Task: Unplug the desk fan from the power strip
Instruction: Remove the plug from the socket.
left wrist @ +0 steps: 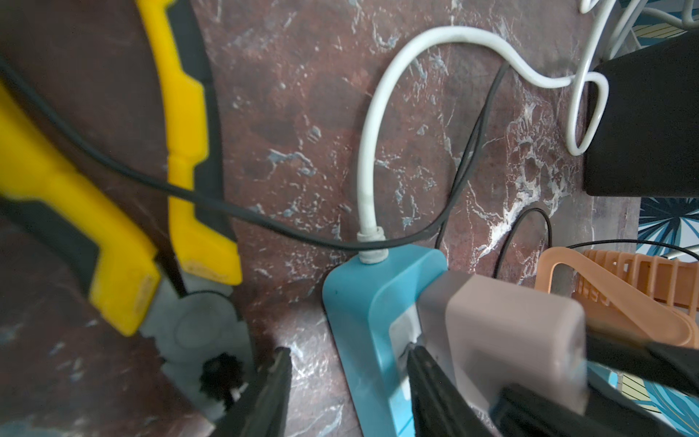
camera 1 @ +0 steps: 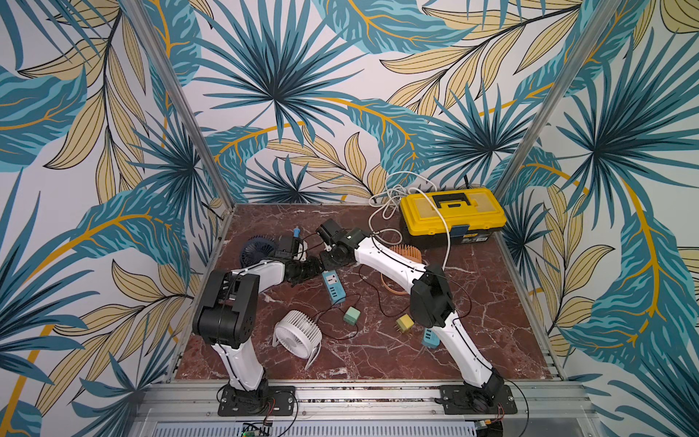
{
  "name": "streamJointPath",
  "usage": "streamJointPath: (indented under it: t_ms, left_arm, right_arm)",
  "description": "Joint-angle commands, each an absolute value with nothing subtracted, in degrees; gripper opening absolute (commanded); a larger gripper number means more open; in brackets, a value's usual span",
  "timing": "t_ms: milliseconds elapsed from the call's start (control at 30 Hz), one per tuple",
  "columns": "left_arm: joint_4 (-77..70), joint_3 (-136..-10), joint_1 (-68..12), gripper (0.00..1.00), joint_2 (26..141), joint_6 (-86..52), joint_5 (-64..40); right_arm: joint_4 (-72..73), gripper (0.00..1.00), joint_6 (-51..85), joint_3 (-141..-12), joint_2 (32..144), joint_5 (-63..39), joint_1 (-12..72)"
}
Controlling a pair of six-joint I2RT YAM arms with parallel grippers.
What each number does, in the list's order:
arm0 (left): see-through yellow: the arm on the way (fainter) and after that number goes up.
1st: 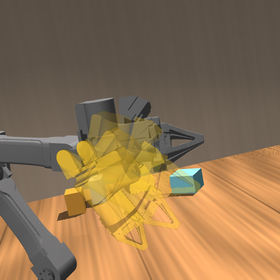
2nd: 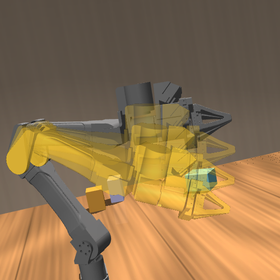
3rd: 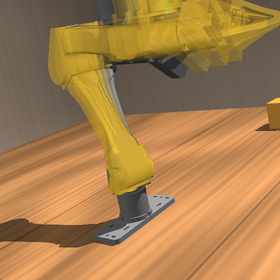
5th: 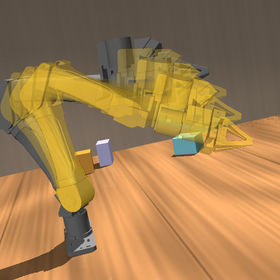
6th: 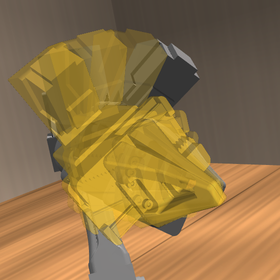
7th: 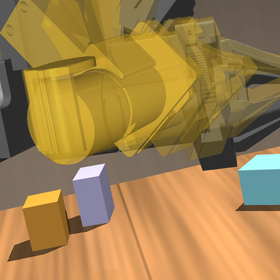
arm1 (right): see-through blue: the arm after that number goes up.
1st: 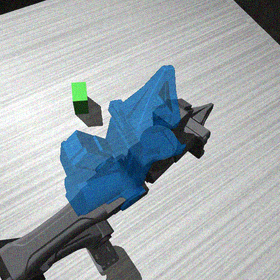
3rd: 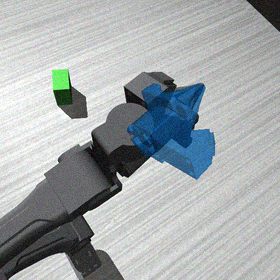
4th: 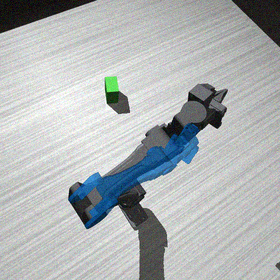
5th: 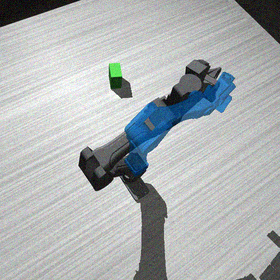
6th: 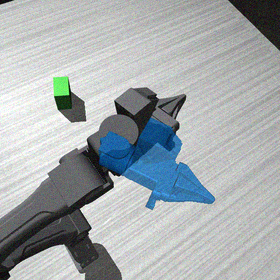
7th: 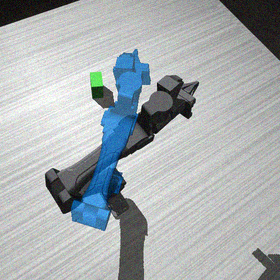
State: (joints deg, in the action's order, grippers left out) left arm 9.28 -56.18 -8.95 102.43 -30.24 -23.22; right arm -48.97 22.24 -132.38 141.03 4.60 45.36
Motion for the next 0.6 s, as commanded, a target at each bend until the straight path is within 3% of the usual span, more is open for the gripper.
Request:
streamJointPath:
  t_ms: [0, 167, 367, 567]
  left_arm:
    - [11.8, -58.5, -9.2, 0.54, 103.6, -28.9, -21.9]
    - [13.9, -59.6, -9.5, 0.54, 104.0, -27.9, -20.3]
    - [17.4, -60.7, -10.0, 0.54, 104.7, -26.3, -17.0]
    - [22.8, -62.6, -11.8, 0.51, 105.1, -22.7, -10.2]
  right_arm:
    - [-50.1, 0.20, 22.0, -133.2, 142.6, 6.0, 45.7]
    - [-49.5, 0.15, 21.0, -132.2, 141.0, 6.6, 47.6]
    - [-50.2, 0.13, 18.6, -131.7, 138.9, 15.5, 49.8]
    - [-49.1, 0.12, 20.0, -131.6, 137.8, 10.9, 49.3]
